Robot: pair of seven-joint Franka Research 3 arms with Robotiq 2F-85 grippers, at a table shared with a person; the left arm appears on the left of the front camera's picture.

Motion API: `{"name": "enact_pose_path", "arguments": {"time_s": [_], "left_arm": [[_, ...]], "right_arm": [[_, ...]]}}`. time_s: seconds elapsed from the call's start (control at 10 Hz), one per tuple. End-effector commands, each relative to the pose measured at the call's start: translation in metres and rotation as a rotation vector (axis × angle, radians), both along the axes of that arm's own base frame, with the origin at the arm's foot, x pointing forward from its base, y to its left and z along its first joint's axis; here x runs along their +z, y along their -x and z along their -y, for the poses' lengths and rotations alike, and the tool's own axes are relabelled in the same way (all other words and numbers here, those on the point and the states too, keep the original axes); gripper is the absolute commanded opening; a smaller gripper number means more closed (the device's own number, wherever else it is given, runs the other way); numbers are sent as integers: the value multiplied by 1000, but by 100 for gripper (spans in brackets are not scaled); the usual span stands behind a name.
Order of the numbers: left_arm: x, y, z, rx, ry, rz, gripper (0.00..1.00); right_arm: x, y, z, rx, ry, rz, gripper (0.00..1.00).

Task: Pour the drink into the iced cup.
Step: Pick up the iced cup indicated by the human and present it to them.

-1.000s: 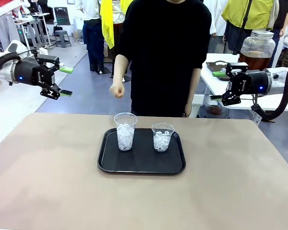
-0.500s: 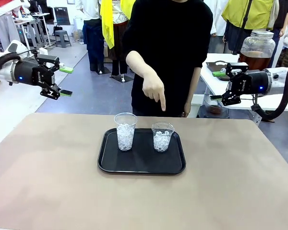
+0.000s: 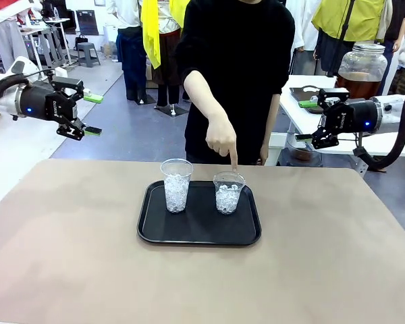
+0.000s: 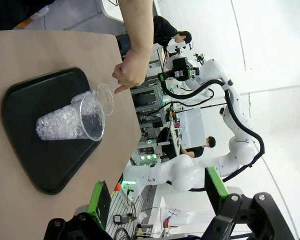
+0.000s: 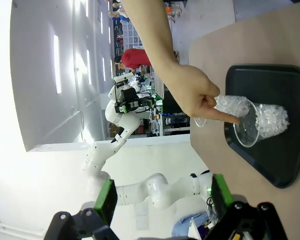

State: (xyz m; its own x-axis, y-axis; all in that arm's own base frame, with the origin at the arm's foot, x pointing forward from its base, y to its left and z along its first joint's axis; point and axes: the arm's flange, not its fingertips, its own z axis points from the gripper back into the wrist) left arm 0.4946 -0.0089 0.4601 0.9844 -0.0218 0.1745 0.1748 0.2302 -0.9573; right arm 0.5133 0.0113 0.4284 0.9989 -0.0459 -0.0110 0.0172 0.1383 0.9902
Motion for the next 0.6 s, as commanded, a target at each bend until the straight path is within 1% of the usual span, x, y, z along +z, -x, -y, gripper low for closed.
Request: {"name": "enact_pose_path", "arguments": {"time_s": [0.0,0.4,0.5], "left_arm": [[0,2,-1,0,3,0,100],[0,2,-1,0,3,0,100],[0,2,-1,0,3,0,100]], "right_arm": [[2,0,-1,-2,2,8,100],[0,0,0,0,0,0,100],[-2,4,2,26,1,131,100]]}}
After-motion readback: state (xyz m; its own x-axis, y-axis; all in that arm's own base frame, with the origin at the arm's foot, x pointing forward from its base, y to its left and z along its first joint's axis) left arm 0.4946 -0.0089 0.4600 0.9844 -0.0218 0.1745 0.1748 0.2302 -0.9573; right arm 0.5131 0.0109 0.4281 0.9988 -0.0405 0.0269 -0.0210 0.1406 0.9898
